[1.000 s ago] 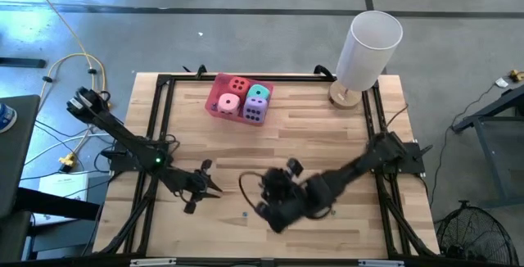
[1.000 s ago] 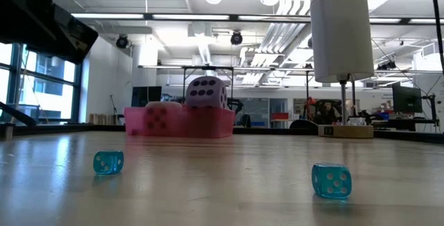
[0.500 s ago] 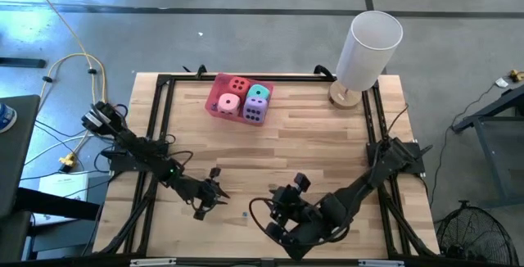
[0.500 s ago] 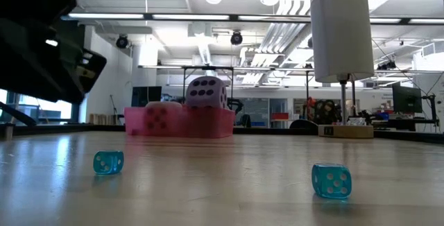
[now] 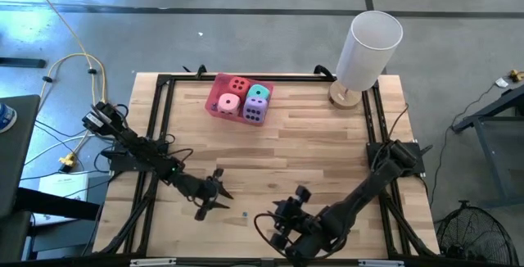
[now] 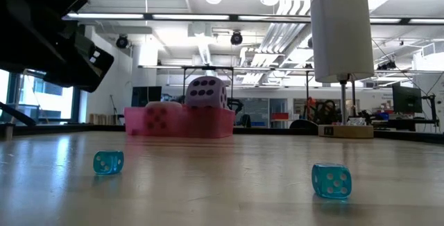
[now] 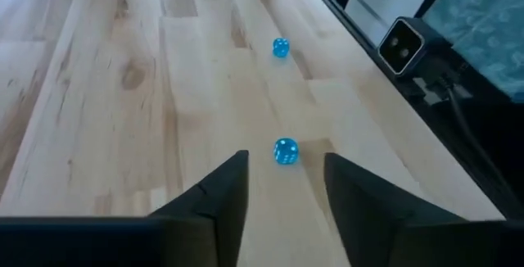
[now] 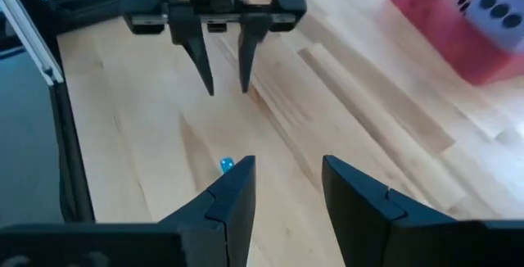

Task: Pick & Place Dice
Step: Put the small blue dice into the pink bin

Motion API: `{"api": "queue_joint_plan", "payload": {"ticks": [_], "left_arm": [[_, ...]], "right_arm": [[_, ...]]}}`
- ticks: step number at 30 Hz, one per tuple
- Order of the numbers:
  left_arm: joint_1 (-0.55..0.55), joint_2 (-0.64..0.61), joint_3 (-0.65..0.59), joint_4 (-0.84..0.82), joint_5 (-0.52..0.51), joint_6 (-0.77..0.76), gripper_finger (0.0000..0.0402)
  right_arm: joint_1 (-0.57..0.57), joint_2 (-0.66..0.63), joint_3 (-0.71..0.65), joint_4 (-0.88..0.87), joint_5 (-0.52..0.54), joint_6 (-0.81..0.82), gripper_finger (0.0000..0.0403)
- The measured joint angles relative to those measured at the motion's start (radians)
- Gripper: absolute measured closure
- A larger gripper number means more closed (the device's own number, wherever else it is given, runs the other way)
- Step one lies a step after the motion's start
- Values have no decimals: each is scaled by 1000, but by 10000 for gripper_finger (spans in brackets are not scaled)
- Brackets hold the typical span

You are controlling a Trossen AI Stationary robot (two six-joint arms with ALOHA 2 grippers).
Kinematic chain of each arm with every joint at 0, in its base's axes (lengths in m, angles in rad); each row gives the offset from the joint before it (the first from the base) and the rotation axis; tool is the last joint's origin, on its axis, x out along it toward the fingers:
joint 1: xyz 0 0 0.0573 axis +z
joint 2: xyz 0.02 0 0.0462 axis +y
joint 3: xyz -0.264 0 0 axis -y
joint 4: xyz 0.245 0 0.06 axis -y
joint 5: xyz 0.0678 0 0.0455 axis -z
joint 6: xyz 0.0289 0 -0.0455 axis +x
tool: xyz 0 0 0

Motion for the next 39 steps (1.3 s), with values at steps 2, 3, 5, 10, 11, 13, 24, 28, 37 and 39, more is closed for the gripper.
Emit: {"api": "queue_joint_plan", "payload": {"ticks": [2, 3, 5, 10, 11, 13, 24, 28, 37, 39], "left_arm": [[0, 0, 0, 4, -1, -2, 231], [0, 0, 0, 4, 1, -8, 223], [1, 0, 0, 3, 26, -31, 211], [0, 0, 0, 3, 66, -44, 203], [0, 0, 0, 3, 67, -47, 203], [0, 0, 0, 2, 66, -43, 203], [-96, 0, 0, 1, 32, 59, 203], [-144, 0, 0, 4, -5, 110, 203], [-193, 63, 0, 161, -76, 115, 203], [-192, 92, 0, 190, -77, 118, 203]], "right_arm": [[0, 0, -34, 45, -9, 0, 270], [0, 0, -47, 65, -13, 0, 270], [0, 0, -66, 120, -14, 0, 270], [12, 0, -95, 221, -5, -4, 270], [15, 0, -94, 236, 1, -4, 270], [21, 0, -93, 259, 14, -4, 270], [95, 11, -93, 431, 147, -84, 270], [119, 34, -93, 491, 231, -113, 270], [161, 87, -93, 682, 201, -238, 270], [168, 95, -93, 718, 200, -271, 270]]}}
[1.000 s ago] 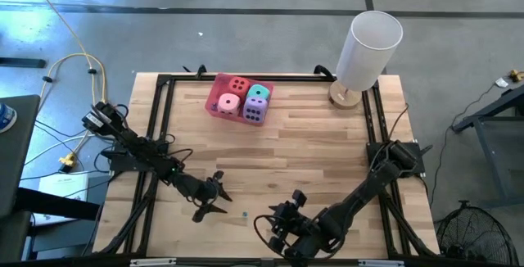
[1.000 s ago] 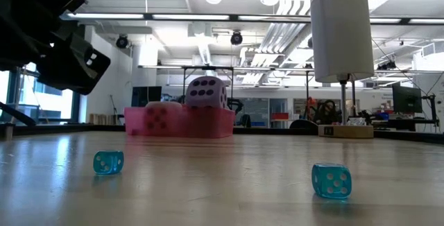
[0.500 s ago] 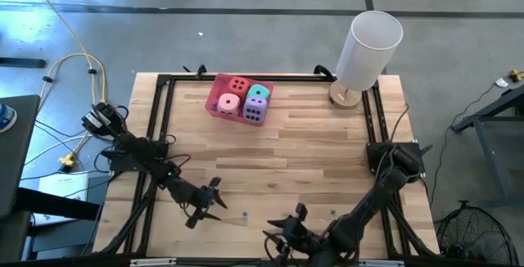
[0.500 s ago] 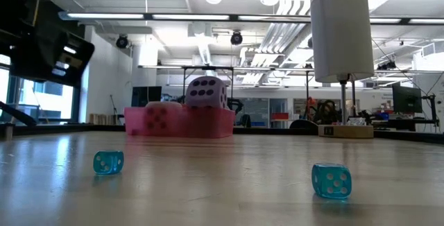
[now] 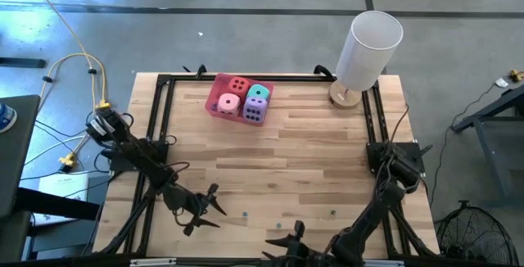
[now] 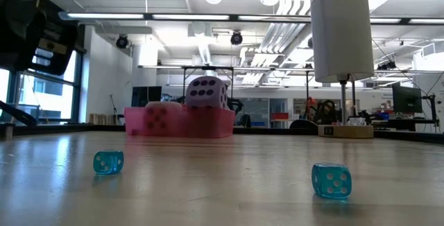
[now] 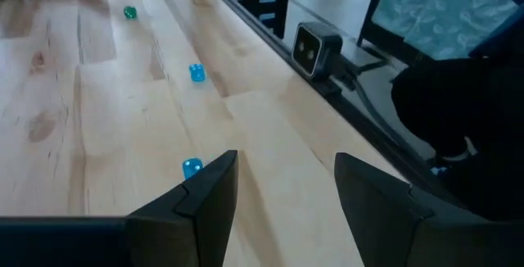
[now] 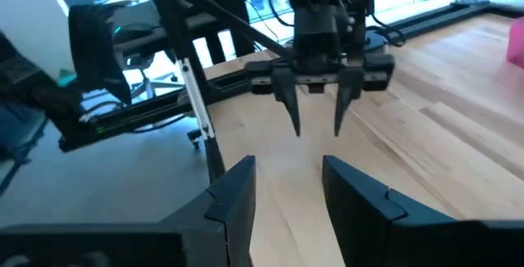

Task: Pick & Place Dice
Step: Put the small blue dice into the pink bin

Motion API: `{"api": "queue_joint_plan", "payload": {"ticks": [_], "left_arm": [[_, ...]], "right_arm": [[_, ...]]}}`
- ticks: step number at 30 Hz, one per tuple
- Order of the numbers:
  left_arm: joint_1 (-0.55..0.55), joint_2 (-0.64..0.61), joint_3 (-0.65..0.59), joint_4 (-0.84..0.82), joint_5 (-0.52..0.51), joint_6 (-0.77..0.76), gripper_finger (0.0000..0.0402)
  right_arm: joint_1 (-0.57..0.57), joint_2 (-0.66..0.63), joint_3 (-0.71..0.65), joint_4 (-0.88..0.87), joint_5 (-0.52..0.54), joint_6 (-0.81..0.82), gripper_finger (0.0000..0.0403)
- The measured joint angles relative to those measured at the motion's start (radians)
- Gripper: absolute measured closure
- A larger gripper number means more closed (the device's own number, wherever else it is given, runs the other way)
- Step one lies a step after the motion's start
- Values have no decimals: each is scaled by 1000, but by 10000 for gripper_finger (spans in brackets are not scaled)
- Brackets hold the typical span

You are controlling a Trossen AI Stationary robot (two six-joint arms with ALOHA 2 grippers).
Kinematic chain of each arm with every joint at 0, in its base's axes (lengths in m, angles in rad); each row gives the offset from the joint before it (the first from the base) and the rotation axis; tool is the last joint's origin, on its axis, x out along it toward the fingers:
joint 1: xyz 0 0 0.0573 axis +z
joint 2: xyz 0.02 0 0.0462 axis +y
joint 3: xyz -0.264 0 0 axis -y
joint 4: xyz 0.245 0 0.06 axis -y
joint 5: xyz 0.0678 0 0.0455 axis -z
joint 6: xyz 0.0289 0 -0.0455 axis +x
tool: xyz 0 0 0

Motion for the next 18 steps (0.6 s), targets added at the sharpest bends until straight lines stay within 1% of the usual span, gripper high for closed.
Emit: {"api": "queue_joint_plan", "payload": {"ticks": [3, 8, 13, 18], "left_arm": [[6, 53, 0, 35, 0, 0, 203], [7, 150, 0, 71, 3, 0, 203], [7, 266, 5, 161, 17, 0, 203], [7, 344, 6, 243, 18, -16, 203]], "right_arm": [[13, 1, 0, 6, 6, -45, 270], [8, 1, 0, -4, 9, -47, 270], [-10, 1, 0, -10, -16, -47, 270], [-27, 1, 0, -28, -61, -47, 270]]}}
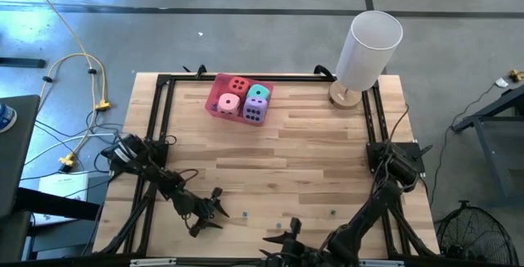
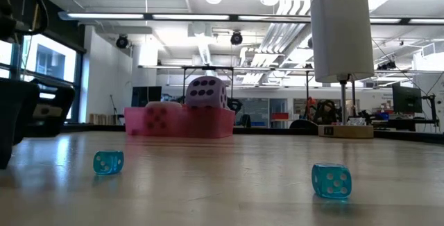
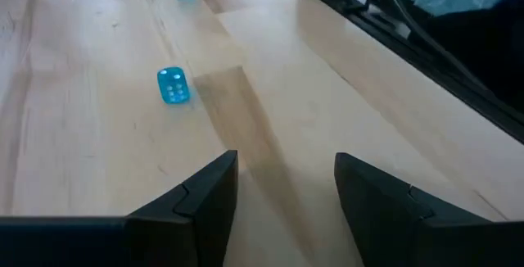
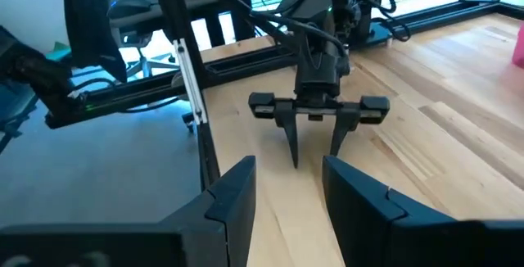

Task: Pick & Place Dice
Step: Put the small blue dice into the pink bin

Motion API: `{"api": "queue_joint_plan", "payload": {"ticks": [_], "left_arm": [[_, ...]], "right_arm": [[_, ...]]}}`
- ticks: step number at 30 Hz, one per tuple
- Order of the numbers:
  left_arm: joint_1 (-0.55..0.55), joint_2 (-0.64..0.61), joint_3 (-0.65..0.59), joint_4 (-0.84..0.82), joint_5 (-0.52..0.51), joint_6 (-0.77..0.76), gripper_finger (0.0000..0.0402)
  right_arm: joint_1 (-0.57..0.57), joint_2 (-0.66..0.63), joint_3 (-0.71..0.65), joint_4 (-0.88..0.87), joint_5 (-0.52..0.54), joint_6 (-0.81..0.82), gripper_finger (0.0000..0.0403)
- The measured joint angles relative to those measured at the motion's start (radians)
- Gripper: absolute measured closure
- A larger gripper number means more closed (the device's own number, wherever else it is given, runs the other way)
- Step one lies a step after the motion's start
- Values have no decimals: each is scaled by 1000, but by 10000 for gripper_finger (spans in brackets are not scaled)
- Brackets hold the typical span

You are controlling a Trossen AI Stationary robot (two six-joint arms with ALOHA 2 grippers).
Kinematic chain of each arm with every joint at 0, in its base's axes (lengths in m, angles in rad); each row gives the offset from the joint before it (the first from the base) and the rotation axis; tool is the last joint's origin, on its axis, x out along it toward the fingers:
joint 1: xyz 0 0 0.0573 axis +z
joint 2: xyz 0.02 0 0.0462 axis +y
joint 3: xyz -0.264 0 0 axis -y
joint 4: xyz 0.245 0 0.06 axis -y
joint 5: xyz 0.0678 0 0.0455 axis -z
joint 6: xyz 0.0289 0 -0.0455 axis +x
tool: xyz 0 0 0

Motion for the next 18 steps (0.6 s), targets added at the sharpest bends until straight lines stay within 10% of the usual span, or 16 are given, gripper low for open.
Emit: {"api": "queue_joint_plan", "payload": {"ticks": [18], "left_arm": [[104, 102, 66, 79, -24, 72, 203]], "right_arm": [[-20, 0, 0, -23, -51, 7, 270]]}}
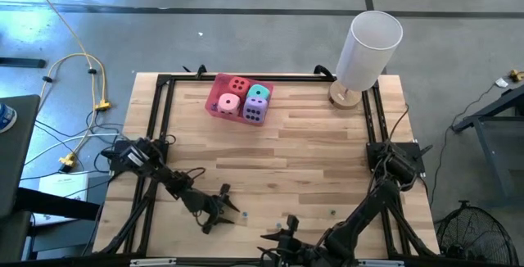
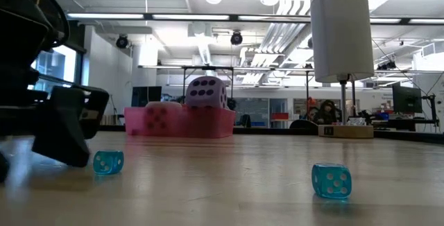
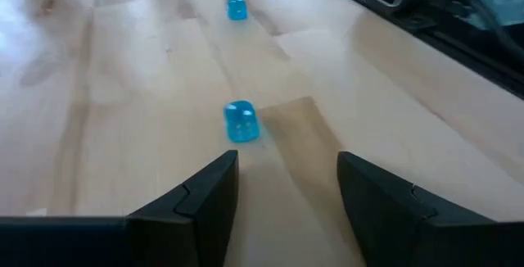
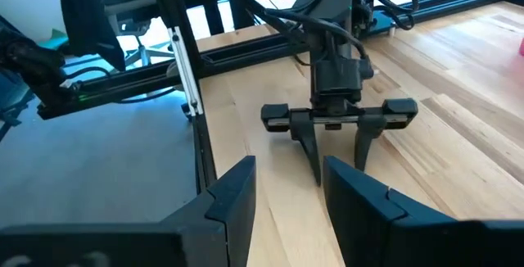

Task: Pick & Place Dice
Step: Put the small blue dice into the pink bin

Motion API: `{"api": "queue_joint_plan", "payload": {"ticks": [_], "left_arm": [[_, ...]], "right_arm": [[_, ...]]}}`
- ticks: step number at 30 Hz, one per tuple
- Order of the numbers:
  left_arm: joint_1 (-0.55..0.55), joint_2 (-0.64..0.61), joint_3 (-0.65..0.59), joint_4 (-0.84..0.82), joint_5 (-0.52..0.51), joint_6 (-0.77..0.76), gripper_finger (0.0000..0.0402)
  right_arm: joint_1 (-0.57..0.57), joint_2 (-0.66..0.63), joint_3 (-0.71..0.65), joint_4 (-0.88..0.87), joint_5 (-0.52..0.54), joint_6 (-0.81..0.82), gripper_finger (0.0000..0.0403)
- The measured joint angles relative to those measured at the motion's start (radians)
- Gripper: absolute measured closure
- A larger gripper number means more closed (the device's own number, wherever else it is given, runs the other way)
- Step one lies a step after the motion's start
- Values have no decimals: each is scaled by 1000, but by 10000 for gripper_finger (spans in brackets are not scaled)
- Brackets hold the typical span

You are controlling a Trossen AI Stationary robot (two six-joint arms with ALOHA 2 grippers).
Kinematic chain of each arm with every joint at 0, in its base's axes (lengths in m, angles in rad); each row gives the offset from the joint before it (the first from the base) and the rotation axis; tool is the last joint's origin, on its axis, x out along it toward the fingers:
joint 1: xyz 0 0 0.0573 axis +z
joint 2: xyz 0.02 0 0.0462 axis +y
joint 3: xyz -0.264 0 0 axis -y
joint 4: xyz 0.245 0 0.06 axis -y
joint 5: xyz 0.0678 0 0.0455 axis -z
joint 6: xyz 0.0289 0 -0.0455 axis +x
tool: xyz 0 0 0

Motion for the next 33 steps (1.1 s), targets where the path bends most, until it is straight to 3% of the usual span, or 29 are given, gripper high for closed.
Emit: {"api": "queue_joint_plan", "payload": {"ticks": [33], "left_arm": [[89, 1, 30, -37, -2, -69, 203]], "right_arm": [[-5, 0, 0, -8, -104, -4, 270]]}}
